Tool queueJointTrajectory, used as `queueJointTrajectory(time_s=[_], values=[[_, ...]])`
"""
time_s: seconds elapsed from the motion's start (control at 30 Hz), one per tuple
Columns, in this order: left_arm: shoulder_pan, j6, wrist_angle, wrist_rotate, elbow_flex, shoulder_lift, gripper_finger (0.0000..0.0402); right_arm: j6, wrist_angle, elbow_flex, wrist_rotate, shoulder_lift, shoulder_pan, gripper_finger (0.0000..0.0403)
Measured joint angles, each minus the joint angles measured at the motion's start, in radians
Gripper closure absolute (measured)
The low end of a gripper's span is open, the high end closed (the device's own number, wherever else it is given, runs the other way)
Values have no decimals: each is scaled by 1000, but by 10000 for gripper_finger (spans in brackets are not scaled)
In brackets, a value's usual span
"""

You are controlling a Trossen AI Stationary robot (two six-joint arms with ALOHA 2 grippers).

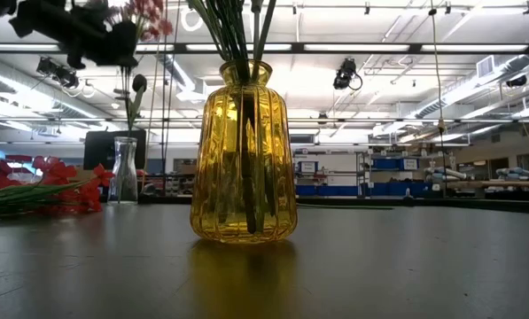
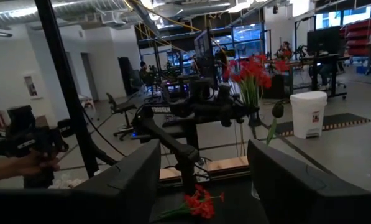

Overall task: Sort flowers into vase by color
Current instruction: Put the right orange flowers into the transparent vase

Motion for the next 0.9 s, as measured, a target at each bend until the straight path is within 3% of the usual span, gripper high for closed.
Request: queueJointTrajectory(time_s=[0.23,0.47,0.67,0.9], values=[[0,-22,-20,-20,-9,-3,388,1,0,0,0,0,0,156],[0,-123,-145,-95,-9,-1,388,1,0,0,0,0,0,156],[0,-124,-166,-194,-9,-1,387,0,0,0,0,0,0,156],[0,-113,-159,-204,-9,-1,382,1,0,0,0,0,0,156]])
